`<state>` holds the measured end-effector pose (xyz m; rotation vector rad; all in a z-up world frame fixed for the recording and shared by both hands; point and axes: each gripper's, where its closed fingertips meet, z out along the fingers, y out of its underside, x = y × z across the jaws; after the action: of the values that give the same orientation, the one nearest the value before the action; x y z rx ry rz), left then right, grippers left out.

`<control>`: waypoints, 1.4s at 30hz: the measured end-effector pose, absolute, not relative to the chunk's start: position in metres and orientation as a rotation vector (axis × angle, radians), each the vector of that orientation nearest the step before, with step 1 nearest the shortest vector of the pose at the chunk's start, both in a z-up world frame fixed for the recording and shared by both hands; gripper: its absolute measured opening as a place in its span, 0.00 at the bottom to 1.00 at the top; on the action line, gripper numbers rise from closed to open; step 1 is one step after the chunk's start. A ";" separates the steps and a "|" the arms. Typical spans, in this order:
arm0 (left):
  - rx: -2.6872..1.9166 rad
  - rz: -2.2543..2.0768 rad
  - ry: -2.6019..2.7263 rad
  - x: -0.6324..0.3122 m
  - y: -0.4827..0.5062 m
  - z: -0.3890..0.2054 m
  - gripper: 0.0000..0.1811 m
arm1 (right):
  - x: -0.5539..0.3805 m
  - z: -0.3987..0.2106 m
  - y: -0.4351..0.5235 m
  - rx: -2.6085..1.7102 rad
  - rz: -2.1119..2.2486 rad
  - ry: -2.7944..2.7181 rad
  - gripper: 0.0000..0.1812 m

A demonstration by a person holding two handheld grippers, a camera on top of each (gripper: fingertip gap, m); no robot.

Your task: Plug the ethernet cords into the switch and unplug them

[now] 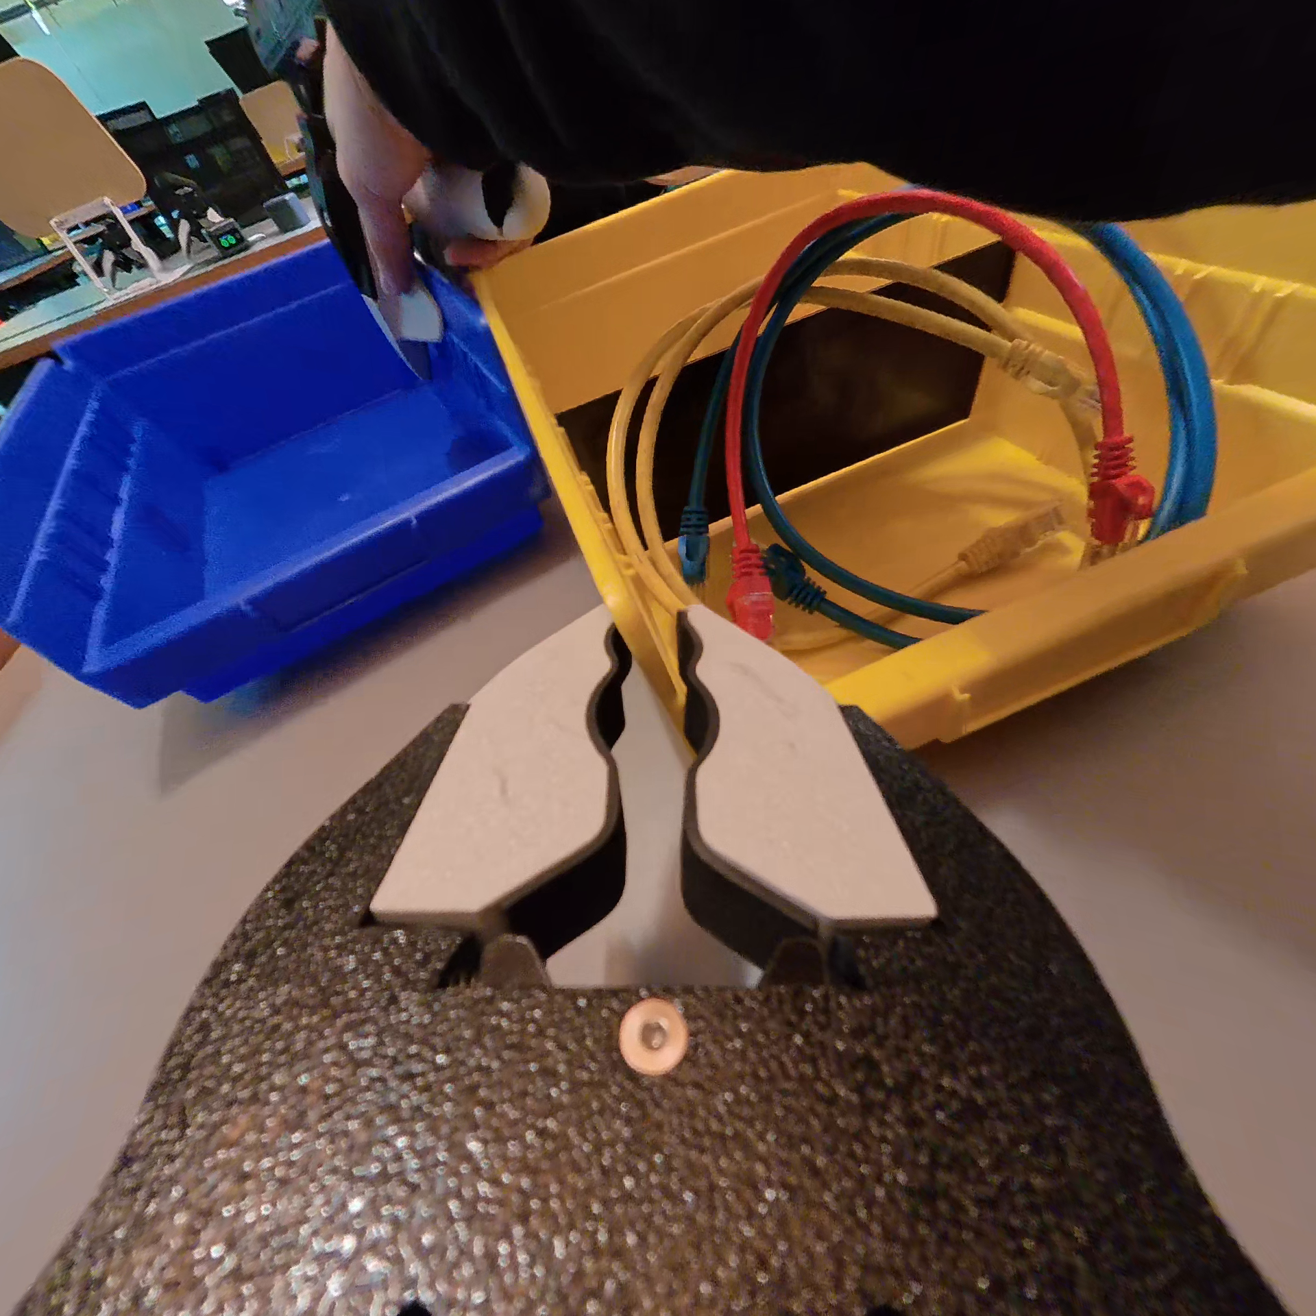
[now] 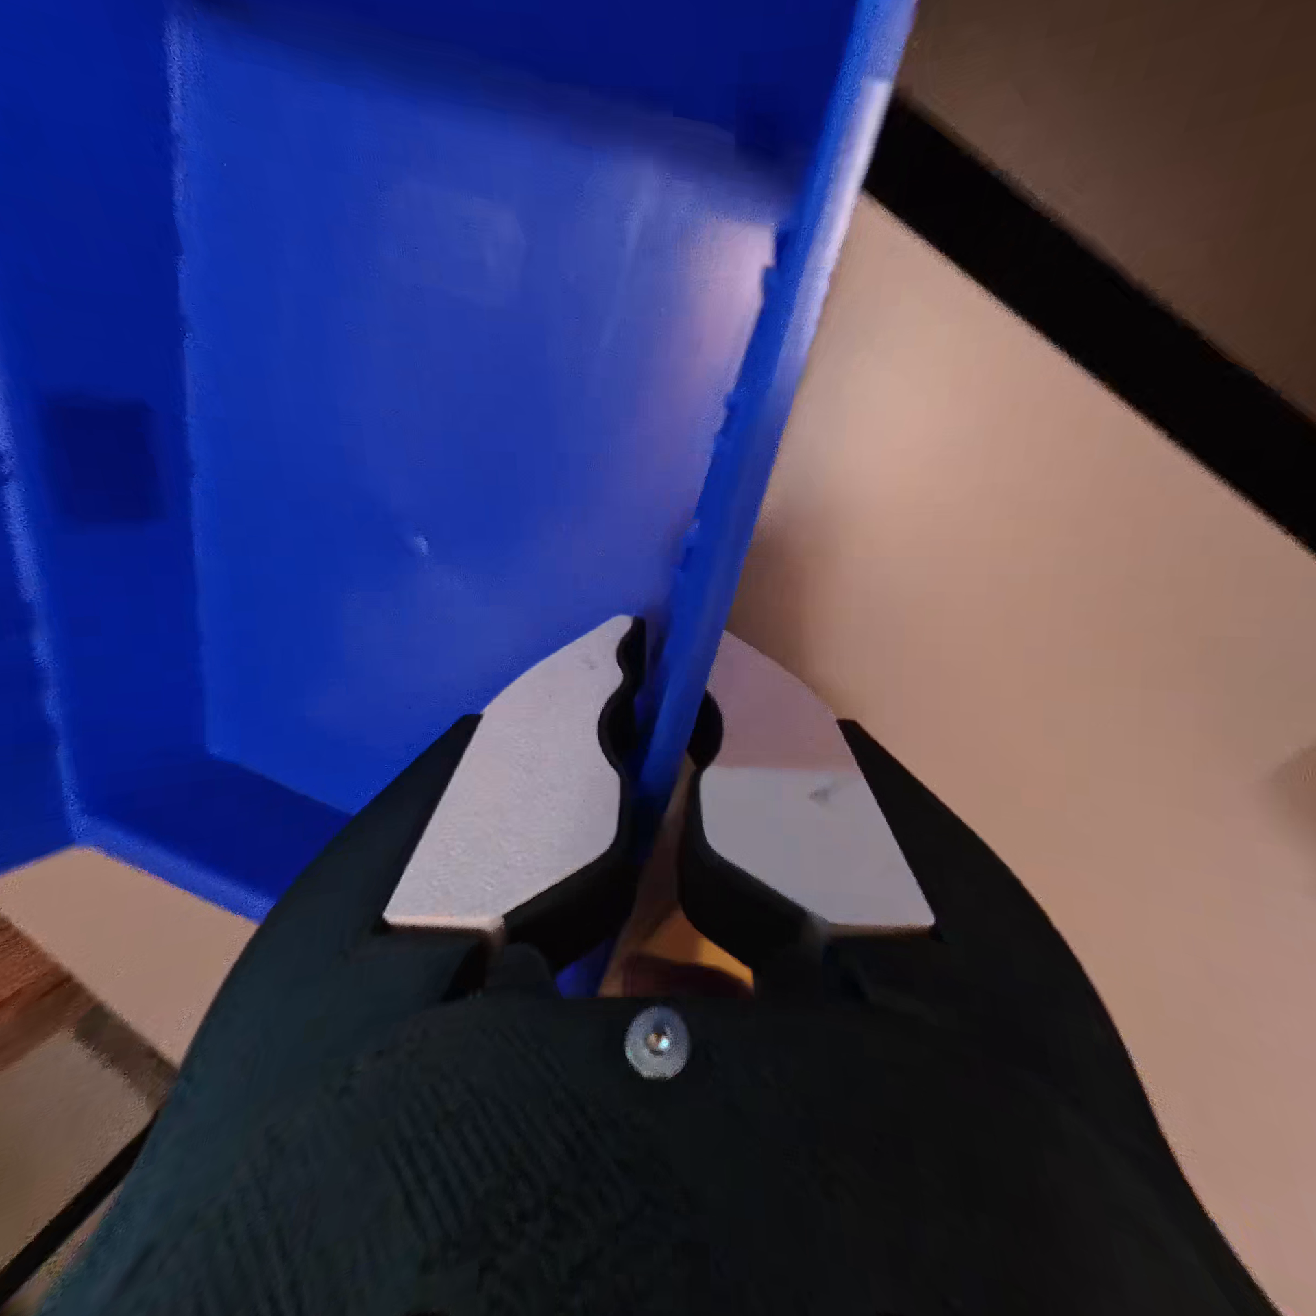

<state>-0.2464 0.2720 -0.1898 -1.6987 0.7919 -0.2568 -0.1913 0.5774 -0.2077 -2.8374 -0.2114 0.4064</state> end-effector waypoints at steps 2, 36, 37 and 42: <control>-1.697 -0.227 0.800 -0.246 0.273 -0.191 0.05 | -0.201 -0.185 0.589 -2.716 0.463 -0.255 0.03; -1.854 -0.317 0.492 -0.382 0.489 -0.193 0.02 | 0.460 -0.197 0.139 -2.827 0.183 0.506 0.04; -1.853 -0.306 0.486 -0.383 0.494 -0.193 0.02 | 0.465 -0.204 0.136 -2.851 0.159 0.489 0.03; -1.859 -0.263 0.461 -0.388 0.505 -0.193 0.02 | 0.469 -0.220 0.142 -2.845 0.230 0.511 0.03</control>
<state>-0.3880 0.5048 -0.1933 -1.8592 0.4611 -0.2632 0.4692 0.1416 -0.2195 -2.8454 0.5106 0.2296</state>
